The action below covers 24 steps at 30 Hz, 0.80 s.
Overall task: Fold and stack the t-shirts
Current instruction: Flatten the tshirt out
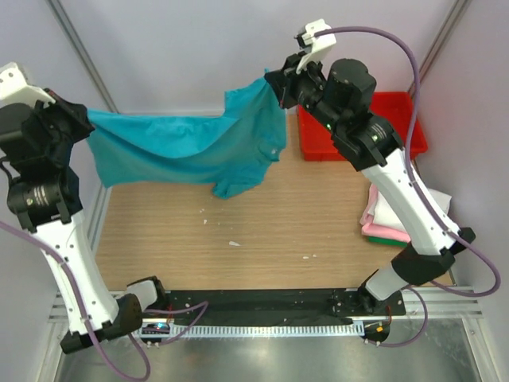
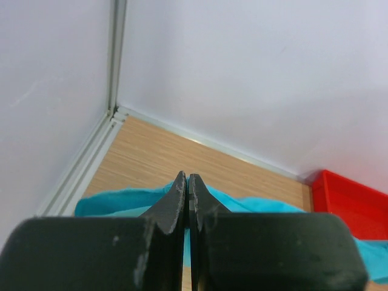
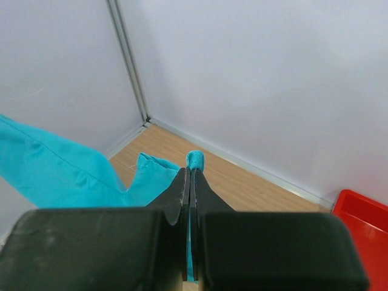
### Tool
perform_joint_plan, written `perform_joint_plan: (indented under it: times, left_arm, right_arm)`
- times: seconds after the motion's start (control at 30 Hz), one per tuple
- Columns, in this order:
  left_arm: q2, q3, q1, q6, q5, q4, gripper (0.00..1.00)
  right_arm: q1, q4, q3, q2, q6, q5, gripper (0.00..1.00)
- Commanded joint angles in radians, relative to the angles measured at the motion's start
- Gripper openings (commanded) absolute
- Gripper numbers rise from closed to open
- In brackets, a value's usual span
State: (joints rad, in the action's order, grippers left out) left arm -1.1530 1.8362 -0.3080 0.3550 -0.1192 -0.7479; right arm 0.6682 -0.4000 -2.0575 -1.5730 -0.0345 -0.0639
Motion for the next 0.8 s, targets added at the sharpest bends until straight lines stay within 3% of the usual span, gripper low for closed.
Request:
perform_joint_plan:
  times: [0.0, 0.17, 0.43, 0.77]
  left_arm:
    - [0.044, 0.083, -0.008, -0.013, 0.075, -0.116, 0.0]
    - [0.125, 0.129, -0.008, -0.018, 0.15, -0.223, 0.0]
    - [0.291, 0.047, 0.003, 0.036, 0.176, -0.229, 0.0]
    - [0.254, 0.175, 0.003, 0.022, 0.225, -0.271, 0.0]
  right_arm:
    - [0.045, -0.022, 0.006, 0.119, 0.031, -0.091, 0.01]
    - [0.07, -0.066, 0.046, 0.212, 0.022, -0.102, 0.01]
    - [0.077, -0.077, 0.119, 0.335, -0.005, -0.115, 0.01]
    - [0.077, -0.158, 0.065, 0.317, -0.008, -0.213, 0.01]
